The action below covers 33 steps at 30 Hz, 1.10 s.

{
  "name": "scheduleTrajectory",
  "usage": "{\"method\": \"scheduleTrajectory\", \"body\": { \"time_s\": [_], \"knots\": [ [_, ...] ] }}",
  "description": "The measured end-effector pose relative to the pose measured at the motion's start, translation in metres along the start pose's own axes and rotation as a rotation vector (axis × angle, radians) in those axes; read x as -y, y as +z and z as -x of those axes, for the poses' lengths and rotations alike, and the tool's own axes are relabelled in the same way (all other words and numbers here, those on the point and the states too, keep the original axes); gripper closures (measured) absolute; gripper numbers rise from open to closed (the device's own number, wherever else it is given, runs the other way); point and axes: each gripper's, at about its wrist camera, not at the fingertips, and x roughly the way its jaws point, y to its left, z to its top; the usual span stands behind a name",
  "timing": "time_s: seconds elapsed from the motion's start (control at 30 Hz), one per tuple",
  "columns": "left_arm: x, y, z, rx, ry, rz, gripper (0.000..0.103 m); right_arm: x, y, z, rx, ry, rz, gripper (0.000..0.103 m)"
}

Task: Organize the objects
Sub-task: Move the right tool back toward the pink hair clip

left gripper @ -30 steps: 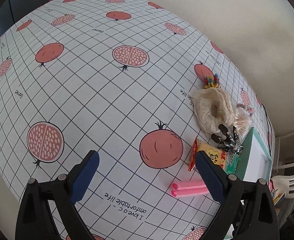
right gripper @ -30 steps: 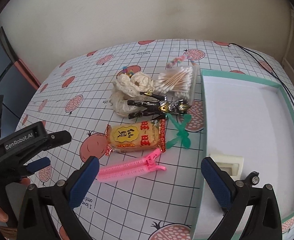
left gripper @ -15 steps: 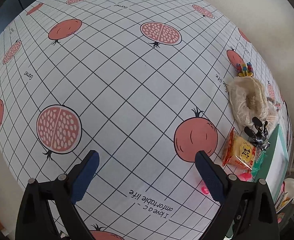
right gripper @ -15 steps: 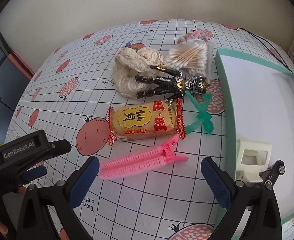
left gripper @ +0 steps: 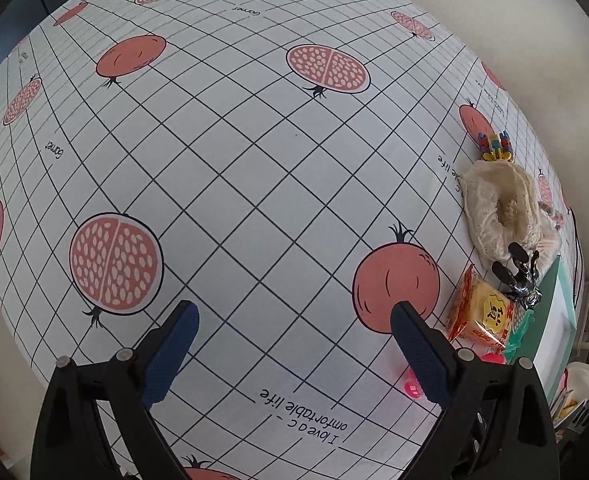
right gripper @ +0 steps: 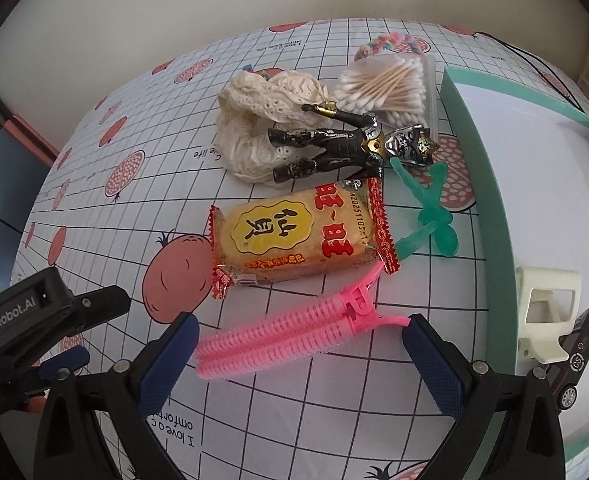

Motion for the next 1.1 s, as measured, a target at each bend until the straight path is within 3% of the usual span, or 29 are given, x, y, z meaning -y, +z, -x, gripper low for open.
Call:
{"method": "scheduleTrajectory", "body": {
  "time_s": [0.47, 1.1],
  "knots": [
    [0.013, 0.006, -0.001, 0.005, -0.054, -0.065, 0.006, -0.013, 0.009, -0.015, 0.024, -0.116, 0.041, 0.000],
    [0.034, 0.013, -0.010, -0.013, -0.098, -0.139, 0.006, 0.015, 0.002, -0.003, -0.051, -0.115, -0.020, 0.001]
  ]
}}
